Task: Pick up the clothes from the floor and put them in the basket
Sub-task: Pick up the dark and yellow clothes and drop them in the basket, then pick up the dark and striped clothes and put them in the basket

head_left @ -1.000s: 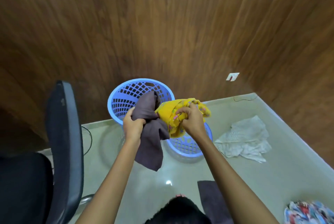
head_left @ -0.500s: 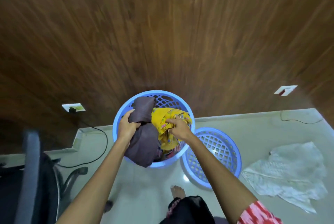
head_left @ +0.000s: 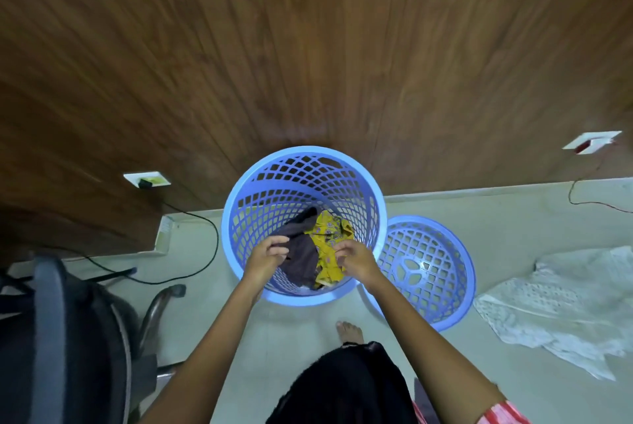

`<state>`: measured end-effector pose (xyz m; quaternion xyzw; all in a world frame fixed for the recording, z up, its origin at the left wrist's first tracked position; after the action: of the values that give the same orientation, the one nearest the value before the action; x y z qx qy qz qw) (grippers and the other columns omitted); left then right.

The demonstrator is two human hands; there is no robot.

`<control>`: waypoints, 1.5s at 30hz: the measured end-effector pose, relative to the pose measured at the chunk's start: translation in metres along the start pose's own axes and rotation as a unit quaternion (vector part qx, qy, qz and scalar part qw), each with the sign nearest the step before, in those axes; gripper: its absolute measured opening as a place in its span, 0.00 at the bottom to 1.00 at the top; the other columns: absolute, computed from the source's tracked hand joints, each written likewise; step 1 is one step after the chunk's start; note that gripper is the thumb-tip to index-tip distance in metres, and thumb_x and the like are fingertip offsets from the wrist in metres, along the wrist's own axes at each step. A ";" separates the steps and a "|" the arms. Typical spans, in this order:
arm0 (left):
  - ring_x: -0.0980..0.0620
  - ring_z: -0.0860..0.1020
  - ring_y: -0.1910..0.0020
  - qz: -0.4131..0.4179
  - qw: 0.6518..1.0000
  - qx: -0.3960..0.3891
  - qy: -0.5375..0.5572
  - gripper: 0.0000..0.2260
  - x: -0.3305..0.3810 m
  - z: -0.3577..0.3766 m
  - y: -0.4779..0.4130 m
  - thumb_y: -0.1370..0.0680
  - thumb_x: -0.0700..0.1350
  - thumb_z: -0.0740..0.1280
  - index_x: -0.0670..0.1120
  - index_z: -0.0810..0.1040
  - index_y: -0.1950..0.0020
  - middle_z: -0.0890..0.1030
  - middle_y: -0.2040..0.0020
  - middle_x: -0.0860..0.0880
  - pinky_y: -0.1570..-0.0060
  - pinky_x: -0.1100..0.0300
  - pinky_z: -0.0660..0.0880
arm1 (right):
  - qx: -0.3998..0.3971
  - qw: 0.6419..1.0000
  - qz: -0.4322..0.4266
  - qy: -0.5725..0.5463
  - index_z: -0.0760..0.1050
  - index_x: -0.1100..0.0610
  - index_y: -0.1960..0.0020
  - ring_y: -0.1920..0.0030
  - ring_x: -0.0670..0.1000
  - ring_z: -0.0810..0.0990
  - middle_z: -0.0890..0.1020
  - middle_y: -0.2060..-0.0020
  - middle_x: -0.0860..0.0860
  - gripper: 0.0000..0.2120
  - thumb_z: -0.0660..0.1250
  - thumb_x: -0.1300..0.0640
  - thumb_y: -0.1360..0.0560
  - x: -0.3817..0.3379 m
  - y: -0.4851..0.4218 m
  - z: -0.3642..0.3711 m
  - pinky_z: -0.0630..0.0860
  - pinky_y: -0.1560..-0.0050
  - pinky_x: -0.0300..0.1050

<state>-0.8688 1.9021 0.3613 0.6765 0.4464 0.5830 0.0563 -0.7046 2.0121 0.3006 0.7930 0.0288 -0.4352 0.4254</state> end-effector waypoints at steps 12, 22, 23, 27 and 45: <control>0.56 0.77 0.64 0.070 0.981 -0.183 -0.014 0.14 -0.029 0.051 0.104 0.27 0.29 0.63 0.49 0.75 0.55 0.78 0.59 0.48 0.66 0.63 0.68 | 0.159 0.957 -0.014 -0.243 0.73 0.59 0.49 0.67 0.48 0.75 0.77 0.62 0.53 0.09 0.59 0.69 0.25 0.066 0.184 0.019 0.71 0.67 0.37; 0.62 0.78 0.76 0.099 0.906 -0.384 -0.149 0.15 -0.115 0.132 0.256 0.25 0.30 0.58 0.51 0.75 0.57 0.76 0.61 0.50 0.65 0.63 0.66 | 0.347 0.842 0.086 -0.403 0.74 0.54 0.53 0.67 0.46 0.77 0.79 0.62 0.51 0.10 0.60 0.67 0.27 0.243 0.381 0.079 0.72 0.66 0.38; 0.61 0.77 0.75 0.101 0.892 -0.407 -0.168 0.14 -0.128 0.142 0.274 0.25 0.31 0.58 0.51 0.74 0.57 0.76 0.62 0.50 0.66 0.64 0.65 | 0.363 0.825 0.096 -0.422 0.75 0.53 0.55 0.67 0.47 0.77 0.79 0.61 0.51 0.09 0.62 0.65 0.28 0.263 0.400 0.088 0.72 0.67 0.38; 0.54 0.77 0.66 0.103 0.827 -0.494 -0.248 0.13 -0.190 0.183 0.351 0.24 0.34 0.58 0.51 0.74 0.57 0.77 0.61 0.50 0.64 0.63 0.67 | 0.422 0.740 0.144 -0.504 0.75 0.54 0.55 0.65 0.51 0.78 0.79 0.61 0.53 0.07 0.62 0.64 0.27 0.344 0.479 0.131 0.72 0.65 0.40; 0.65 0.75 0.80 0.072 0.698 -0.539 -0.465 0.12 -0.460 0.259 0.527 0.25 0.29 0.58 0.45 0.73 0.51 0.75 0.63 0.48 0.79 0.74 0.66 | 0.430 0.700 0.375 -0.430 0.71 0.63 0.35 0.44 0.61 0.78 0.78 0.41 0.61 0.20 0.65 0.66 0.27 0.610 0.670 0.316 0.72 0.45 0.52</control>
<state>-0.3321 1.3953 0.2546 0.7452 -0.0774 0.3372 0.5701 -0.2585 1.1662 0.2183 0.5613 -0.6472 -0.4985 0.1324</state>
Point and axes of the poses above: each hand's wrist, its own y-axis away from the middle knuckle, its own z-axis out of the palm, x = y × z, the point moved 5 cm from there along -y, towards the middle knuckle
